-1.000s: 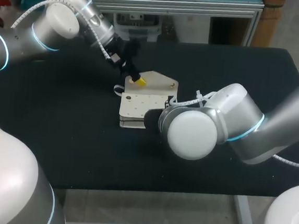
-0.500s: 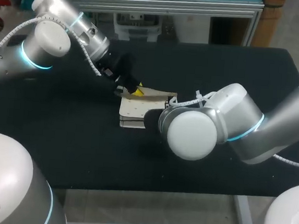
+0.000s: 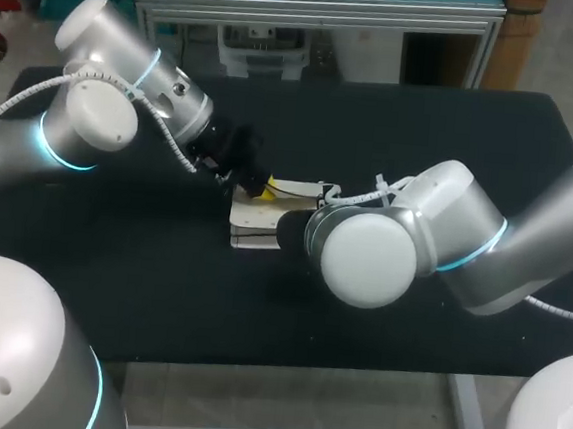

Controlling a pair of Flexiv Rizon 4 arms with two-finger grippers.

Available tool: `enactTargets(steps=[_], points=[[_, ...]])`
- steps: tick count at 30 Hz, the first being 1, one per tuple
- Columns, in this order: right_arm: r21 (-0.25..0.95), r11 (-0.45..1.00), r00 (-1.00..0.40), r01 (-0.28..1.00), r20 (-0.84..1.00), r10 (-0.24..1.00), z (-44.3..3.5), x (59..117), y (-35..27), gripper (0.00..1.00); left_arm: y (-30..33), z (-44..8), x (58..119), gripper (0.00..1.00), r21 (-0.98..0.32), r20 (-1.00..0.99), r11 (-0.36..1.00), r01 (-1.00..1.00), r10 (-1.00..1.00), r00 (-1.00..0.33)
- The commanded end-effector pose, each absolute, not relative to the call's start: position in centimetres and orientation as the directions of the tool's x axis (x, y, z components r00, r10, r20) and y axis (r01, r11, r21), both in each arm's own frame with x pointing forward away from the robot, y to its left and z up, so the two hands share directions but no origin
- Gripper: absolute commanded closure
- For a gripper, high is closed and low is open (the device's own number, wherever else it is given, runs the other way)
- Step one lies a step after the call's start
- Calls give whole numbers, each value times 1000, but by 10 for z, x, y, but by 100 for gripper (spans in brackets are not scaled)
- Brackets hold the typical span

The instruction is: Pick up the bag, open it, inspect its contents, close it, and place it on the opposite side

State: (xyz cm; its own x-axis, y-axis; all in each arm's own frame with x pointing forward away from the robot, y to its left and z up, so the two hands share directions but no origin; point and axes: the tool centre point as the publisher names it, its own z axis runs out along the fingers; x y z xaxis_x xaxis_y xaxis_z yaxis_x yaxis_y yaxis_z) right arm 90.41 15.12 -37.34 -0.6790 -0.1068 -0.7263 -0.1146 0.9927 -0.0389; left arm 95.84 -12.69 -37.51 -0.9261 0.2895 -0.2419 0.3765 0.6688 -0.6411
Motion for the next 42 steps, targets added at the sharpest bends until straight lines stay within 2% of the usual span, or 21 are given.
enactTargets(steps=[1, 4, 5, 8, 15, 16, 19, 31, 42], points=[[-34, 992, -365, -121, -928, -76, -378, 907, 153, 100, -118, -376, 939, 60, -659, -304, 648, 382, 235, -923], [-34, 992, -365, -121, -928, -76, -378, 907, 153, 100, -116, -365, 940, 44, -671, -323, 632, 388, 222, -920], [-34, 992, -365, -121, -928, -76, -378, 907, 153, 100, -116, -362, 941, 45, -671, -329, 631, 388, 215, -919], [-34, 992, -365, -121, -928, -76, -378, 907, 153, 100, -114, -350, 943, 55, -686, -341, 616, 389, 200, -918], [-34, 992, -365, -121, -928, -76, -378, 907, 153, 100, -119, -341, 950, 72, -667, -356, 641, 381, 175, -918], [-34, 992, -365, -121, -928, -76, -378, 907, 153, 100, -120, -341, 951, 81, -666, -356, 644, 376, 169, -919], [-34, 992, -365, -121, -928, -76, -378, 907, 153, 100, -120, -341, 953, 100, -670, -356, 642, 371, 160, -921], [-34, 992, -365, -121, -928, -76, -378, 907, 153, 100, -119, -370, 929, 100, -638, -336, 646, 420, 257, -906], [-34, 992, -365, -121, -928, -76, -378, 907, 153, 100, -108, -374, 941, 100, -648, -300, 662, 377, 233, -925]])
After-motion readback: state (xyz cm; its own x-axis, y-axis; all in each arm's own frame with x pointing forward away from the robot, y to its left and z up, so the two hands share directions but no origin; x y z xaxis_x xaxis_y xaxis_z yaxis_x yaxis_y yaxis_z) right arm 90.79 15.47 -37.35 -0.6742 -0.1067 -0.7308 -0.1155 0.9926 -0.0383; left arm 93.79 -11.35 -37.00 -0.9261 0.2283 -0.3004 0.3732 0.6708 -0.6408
